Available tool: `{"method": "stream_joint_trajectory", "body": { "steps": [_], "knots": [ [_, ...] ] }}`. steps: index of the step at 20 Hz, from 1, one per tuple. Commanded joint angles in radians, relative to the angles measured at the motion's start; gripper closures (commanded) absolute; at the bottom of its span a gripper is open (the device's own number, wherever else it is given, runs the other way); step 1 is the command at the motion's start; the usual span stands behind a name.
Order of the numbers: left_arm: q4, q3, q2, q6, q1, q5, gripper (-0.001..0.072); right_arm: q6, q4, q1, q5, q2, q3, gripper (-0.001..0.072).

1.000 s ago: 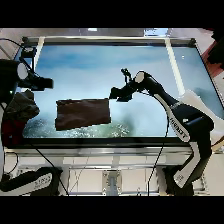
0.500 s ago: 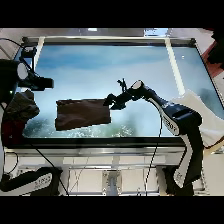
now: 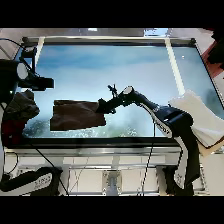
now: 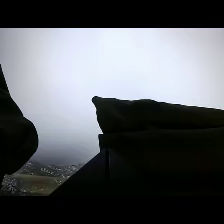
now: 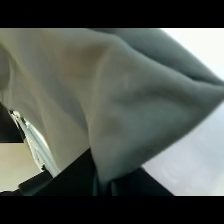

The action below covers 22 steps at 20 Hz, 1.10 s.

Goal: Fold the shirts.

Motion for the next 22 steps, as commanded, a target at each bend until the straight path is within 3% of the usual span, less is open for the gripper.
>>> {"method": "stream_joint_trajectory", "body": {
  "steps": [1,3,7,13,22],
  "knots": [
    [-0.007,0.001,0.001,0.002,0.001,0.0,0.0694,-0.06,0.087,0.006,-0.001,0.0,0.0,0.068],
    [-0.006,0.001,0.001,0.002,0.001,0.0,0.0694,-0.113,0.159,-0.026,0.0,0.016,0.0,0.068],
    [-0.007,0.001,0.001,0.002,0.001,0.0,0.0694,-0.126,0.115,-0.169,0.044,0.097,0.0,0.0681],
    [-0.008,0.001,0.001,0.001,0.001,-0.001,0.0695,-0.014,-0.156,-0.497,0.188,0.296,0.0,0.0681],
    [-0.083,0.001,0.001,0.0,0.001,0.0,0.0695,0.005,-0.386,-1.191,0.585,0.658,0.0,0.0681]
  ]
}}
